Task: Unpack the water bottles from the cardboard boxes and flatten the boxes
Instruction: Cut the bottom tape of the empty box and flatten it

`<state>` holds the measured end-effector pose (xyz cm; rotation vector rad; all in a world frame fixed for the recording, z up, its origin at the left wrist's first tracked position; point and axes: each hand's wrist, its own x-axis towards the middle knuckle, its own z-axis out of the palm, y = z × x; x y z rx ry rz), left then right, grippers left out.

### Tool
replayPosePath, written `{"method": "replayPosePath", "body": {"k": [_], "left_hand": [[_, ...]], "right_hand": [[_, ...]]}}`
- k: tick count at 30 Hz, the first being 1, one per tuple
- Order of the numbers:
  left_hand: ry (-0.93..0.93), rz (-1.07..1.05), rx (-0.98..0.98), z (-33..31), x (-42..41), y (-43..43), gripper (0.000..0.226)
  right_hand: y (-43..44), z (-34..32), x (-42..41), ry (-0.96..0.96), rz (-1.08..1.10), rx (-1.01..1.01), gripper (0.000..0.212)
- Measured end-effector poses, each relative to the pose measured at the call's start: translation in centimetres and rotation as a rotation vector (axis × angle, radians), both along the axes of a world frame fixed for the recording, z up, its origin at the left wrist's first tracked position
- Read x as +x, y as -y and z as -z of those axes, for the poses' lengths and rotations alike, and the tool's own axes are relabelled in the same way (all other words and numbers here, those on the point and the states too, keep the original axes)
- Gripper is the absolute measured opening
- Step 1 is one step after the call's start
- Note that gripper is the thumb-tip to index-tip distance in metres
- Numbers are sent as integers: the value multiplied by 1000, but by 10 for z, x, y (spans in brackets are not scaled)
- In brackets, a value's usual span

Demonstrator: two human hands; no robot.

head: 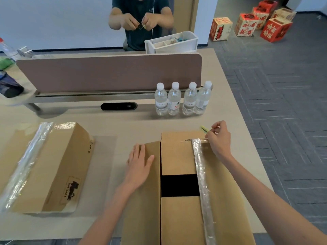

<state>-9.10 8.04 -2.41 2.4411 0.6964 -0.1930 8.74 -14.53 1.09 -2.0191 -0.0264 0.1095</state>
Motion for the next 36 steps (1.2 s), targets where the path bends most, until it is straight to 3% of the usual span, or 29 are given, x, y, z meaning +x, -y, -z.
{"method": "replayPosePath", "body": {"k": [3,6,13,22,25,27,30,31,33,36], "left_hand": [[-46,-26,-14,-4,8,32,77],[-78,-57,5,-2,16,54,71],[111,-148,-121,8,29,57,53],[123,117,76,4,74,9,46],[114,176,270,7,83,4,48],[241,236,362,3,85,16,43],[400,307,281,-14,90,48,16],[348,301,176,-20,93,60,15],[106,251,-62,-27,99,79,35],[-23,257,-63,-24,106,93,48]], "right_hand": [[16,-4,-4,-28,14,42,22],[34,-3,-6,-48,18,58,24],[72,3,-9,-4,55,46,23],[101,31,-15,-71,74,24,23],[106,43,-19,-128,77,33,21],[108,52,-23,-187,55,22,20],[109,62,-28,-265,31,34,19],[109,64,-29,-287,26,35,19],[110,68,-31,-333,16,35,19],[113,73,-34,-381,1,49,20]]}}
